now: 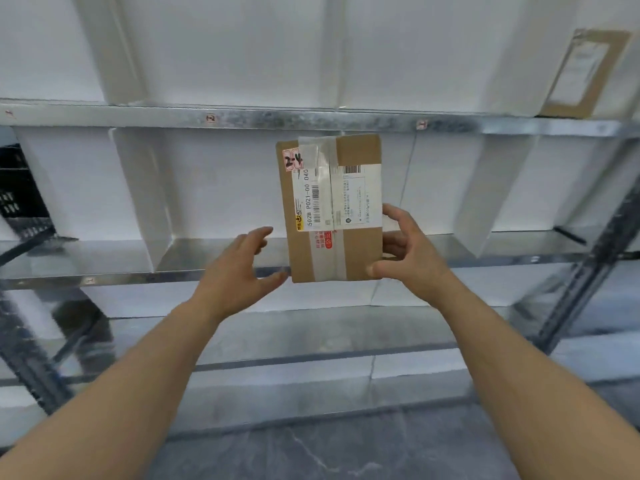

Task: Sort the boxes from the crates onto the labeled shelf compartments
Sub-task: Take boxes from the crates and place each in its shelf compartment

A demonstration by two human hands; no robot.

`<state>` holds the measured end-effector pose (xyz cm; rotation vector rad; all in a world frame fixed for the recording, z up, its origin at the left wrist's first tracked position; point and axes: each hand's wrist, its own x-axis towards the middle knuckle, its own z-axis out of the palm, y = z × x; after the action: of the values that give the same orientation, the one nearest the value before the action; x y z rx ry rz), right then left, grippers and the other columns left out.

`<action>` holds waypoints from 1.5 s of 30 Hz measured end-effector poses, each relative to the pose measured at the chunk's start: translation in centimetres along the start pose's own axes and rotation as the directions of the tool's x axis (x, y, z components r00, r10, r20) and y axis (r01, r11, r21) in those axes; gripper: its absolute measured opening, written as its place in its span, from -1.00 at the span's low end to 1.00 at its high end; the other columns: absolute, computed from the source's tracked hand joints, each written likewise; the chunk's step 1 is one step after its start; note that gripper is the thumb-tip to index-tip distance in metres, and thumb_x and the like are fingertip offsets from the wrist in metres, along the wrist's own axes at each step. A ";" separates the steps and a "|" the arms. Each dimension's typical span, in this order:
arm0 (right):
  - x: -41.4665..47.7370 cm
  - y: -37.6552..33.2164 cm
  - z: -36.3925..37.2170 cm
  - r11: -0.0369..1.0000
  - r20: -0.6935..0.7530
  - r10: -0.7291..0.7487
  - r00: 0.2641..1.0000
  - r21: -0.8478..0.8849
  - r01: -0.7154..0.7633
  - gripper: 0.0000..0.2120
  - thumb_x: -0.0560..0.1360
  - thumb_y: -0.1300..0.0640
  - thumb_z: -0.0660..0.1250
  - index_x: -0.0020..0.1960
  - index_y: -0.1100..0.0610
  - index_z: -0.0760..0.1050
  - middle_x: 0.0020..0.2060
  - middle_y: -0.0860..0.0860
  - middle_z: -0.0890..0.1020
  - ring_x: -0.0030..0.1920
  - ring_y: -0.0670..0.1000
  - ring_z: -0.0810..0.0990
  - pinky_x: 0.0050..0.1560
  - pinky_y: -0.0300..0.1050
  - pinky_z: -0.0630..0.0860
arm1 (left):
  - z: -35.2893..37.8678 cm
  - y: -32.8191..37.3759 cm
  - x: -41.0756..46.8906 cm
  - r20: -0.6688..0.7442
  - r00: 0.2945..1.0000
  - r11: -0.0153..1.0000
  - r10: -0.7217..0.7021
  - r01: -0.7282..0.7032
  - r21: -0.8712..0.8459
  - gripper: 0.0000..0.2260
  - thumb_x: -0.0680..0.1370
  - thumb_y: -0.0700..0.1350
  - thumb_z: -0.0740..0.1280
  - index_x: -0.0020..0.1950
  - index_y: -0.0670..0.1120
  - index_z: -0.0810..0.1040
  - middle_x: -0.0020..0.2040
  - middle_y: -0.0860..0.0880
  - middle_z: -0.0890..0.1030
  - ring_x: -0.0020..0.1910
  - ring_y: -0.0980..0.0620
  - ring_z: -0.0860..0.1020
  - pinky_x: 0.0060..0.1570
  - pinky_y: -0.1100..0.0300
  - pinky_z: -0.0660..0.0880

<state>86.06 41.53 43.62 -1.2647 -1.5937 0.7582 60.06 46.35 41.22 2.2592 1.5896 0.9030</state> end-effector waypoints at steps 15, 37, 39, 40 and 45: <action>-6.4 5.9 -15.1 0.993 -0.317 0.087 0.944 -0.044 -0.106 -0.17 0.35 0.44 0.45 0.38 -0.21 0.24 0.10 -0.01 0.62 0.10 -0.11 0.62 0.05 -0.23 0.58 | 12.9 12.7 7.9 0.138 0.928 0.938 0.346 -0.346 -0.028 -0.33 0.45 0.18 0.39 0.48 0.11 0.19 0.43 0.06 0.33 0.34 0.01 0.39 0.21 0.00 0.44; 3.7 17.1 -31.6 0.968 -0.488 0.165 0.857 -0.085 -0.234 -0.14 0.32 0.47 0.46 0.37 -0.22 0.25 0.07 -0.03 0.60 0.10 -0.11 0.61 0.03 -0.16 0.60 | 29.8 23.1 26.3 0.205 0.800 0.805 0.564 -0.588 0.078 -0.33 0.47 0.18 0.35 0.49 -0.02 0.23 0.41 -0.04 0.36 0.34 -0.07 0.36 0.28 0.06 0.29; 3.9 18.1 -32.5 0.965 -0.494 0.177 0.851 -0.084 -0.250 -0.12 0.32 0.48 0.45 0.40 -0.19 0.23 0.08 -0.03 0.60 0.11 -0.11 0.60 0.02 -0.16 0.60 | 30.8 23.7 26.9 0.219 0.795 0.804 0.566 -0.591 0.067 -0.33 0.47 0.18 0.35 0.49 -0.02 0.23 0.41 -0.04 0.37 0.33 -0.07 0.36 0.28 0.06 0.29; 3.9 18.4 -33.0 0.962 -0.498 0.183 0.848 -0.088 -0.260 -0.12 0.32 0.47 0.46 0.42 -0.17 0.23 0.08 -0.04 0.60 0.10 -0.14 0.60 0.01 -0.17 0.59 | 31.2 24.1 27.1 0.218 0.792 0.800 0.571 -0.596 0.068 -0.33 0.47 0.18 0.36 0.49 -0.02 0.24 0.41 -0.04 0.37 0.34 -0.07 0.36 0.29 0.06 0.29; 4.8 19.6 -35.8 0.953 -0.482 0.204 0.852 -0.101 -0.286 -0.15 0.34 0.42 0.47 0.41 -0.17 0.22 0.09 -0.10 0.58 0.07 -0.19 0.59 -0.05 -0.28 0.58 | 32.5 25.6 28.1 0.165 0.817 0.820 0.553 -0.569 0.068 -0.35 0.46 0.14 0.38 0.47 -0.02 0.27 0.40 -0.06 0.40 0.33 -0.09 0.39 0.29 0.03 0.32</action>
<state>126.49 48.70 41.06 -1.6563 -1.1285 0.4239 105.52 67.16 38.83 2.8730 0.9300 0.7587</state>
